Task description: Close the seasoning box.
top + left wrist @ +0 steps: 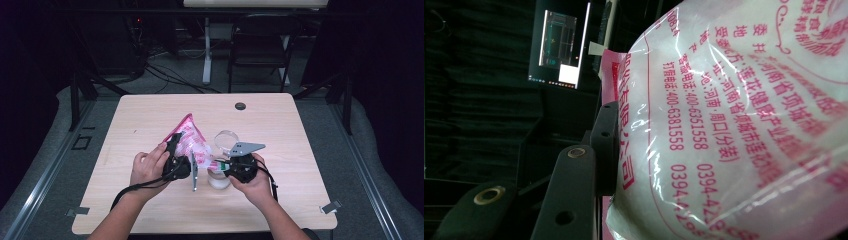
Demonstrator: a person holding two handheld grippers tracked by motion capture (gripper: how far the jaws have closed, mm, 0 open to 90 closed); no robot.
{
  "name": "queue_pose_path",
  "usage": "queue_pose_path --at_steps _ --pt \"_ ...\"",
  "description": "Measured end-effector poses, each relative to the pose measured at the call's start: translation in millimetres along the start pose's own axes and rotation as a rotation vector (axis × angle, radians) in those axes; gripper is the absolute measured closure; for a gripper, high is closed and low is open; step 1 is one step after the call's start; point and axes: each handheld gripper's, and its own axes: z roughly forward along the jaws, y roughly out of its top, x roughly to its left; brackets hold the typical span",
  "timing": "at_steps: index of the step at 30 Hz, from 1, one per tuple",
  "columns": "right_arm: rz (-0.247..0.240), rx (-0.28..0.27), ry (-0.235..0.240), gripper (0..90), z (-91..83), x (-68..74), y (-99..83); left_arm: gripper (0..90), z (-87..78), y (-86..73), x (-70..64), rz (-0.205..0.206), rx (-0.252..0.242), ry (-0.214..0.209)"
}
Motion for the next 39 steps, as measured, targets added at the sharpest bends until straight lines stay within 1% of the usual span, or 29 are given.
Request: queue_pose_path --at_steps 5,10,12,17,25,30,39 --pt "0.003 0.001 -0.001 90.0 0.5 -0.2 -0.5 63.3 0.1 0.9 0.5 0.006 -0.002 0.005" --pt "0.004 0.005 -0.005 90.0 0.9 -1.2 -1.1 63.3 1.6 1.8 -0.4 0.000 -0.004 0.002" --pt "0.002 0.007 -0.008 90.0 0.8 -1.4 -1.2 63.3 1.7 2.2 -0.5 0.005 -0.001 0.003" --pt "0.005 0.009 -0.007 90.0 0.7 -2.6 -1.8 63.3 2.4 3.0 -1.3 0.008 -0.009 0.007" --pt "0.005 0.020 -0.015 90.0 1.9 -3.8 -3.3 63.3 1.5 5.0 -1.2 0.013 -0.008 0.009" --pt "0.004 0.018 -0.017 90.0 1.7 -4.2 -3.4 63.4 1.9 5.5 -0.9 0.014 -0.016 0.012" --pt "0.004 0.021 -0.020 90.0 1.6 -4.6 -3.6 63.4 1.0 7.0 -0.1 0.017 -0.015 0.013"
